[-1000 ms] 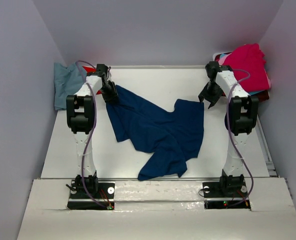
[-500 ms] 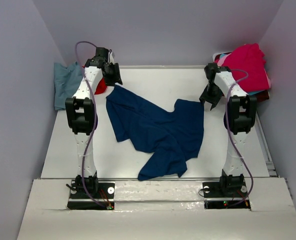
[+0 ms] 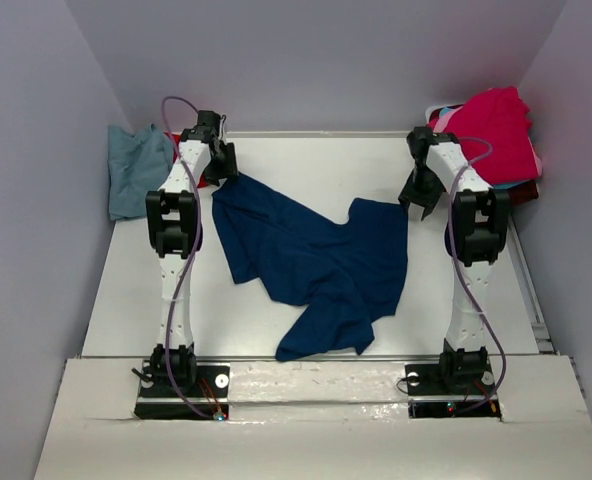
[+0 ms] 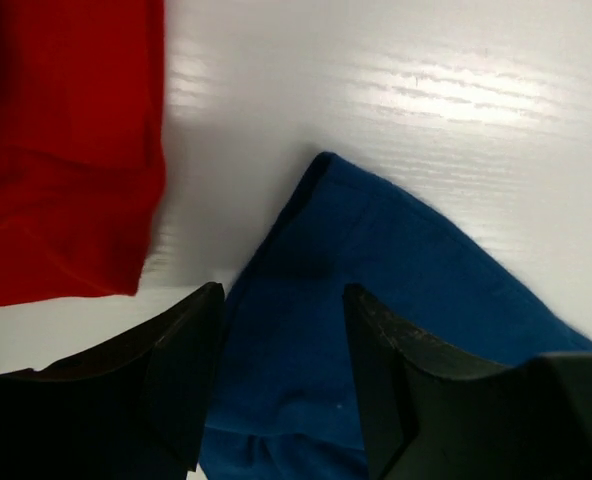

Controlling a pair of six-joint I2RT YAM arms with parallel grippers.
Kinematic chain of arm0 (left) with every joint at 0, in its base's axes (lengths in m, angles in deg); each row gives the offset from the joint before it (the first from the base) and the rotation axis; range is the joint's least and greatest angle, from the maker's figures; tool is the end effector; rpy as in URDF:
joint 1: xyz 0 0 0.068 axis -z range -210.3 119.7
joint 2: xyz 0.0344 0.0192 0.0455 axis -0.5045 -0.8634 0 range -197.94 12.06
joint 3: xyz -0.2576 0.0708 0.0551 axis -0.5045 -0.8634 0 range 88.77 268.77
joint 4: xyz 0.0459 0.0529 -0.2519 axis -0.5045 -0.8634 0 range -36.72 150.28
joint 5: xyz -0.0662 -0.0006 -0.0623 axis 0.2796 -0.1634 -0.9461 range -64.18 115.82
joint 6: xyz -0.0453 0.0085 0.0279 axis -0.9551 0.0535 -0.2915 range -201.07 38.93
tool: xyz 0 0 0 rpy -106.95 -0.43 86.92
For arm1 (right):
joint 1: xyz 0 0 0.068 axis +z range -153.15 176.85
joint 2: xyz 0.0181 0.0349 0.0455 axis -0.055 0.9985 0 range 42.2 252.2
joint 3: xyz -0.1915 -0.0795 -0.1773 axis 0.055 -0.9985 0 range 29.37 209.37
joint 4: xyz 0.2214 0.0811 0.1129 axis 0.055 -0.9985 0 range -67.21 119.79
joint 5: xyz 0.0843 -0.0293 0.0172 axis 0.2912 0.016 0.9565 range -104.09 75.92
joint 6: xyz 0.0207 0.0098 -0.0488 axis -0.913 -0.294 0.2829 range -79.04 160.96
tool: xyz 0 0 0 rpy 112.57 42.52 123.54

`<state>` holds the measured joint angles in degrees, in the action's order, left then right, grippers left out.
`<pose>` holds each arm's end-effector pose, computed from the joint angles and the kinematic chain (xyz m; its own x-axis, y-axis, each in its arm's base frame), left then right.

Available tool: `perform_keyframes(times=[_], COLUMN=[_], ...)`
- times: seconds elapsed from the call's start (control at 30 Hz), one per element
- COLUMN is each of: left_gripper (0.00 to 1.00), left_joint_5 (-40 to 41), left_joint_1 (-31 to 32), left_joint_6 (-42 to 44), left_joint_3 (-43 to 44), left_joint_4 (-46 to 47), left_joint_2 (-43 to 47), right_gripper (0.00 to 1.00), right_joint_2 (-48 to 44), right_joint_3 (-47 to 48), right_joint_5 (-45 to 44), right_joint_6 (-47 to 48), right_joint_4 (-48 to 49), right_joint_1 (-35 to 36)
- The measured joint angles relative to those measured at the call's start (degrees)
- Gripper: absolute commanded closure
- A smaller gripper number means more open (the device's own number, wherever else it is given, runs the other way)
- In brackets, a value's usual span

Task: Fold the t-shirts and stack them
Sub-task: Flatten the tshirt out

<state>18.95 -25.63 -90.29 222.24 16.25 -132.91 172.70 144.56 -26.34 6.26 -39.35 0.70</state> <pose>0.5479 -0.0490 0.1850 -0.8348 -0.0914 -0.5429 0.0148 0.9820 -0.1881 0.4536 0.0229 0.1992 -0.8422 0.5008 -0.1998 0.5282 0.8408 -0.1186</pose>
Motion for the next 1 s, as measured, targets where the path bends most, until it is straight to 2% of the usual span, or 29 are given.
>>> perform_keyframes(times=[0.37,1.0], left_gripper=[0.37,0.38], left_joint_5=[2.99,-8.02], left_joint_1=[-1.92,-2.91], left_joint_6=[1.81,2.6], left_joint_3=[5.14,5.92], left_joint_4=[0.72,3.34], left_joint_2=[-1.92,-4.35], right_gripper=[0.43,0.43], right_joint_2=[2.62,6.05], right_joint_3=[3.72,8.11], right_joint_5=[0.11,1.38], right_joint_6=[1.51,1.86], right_joint_4=[-1.27,-1.31], right_joint_1=[0.31,0.61])
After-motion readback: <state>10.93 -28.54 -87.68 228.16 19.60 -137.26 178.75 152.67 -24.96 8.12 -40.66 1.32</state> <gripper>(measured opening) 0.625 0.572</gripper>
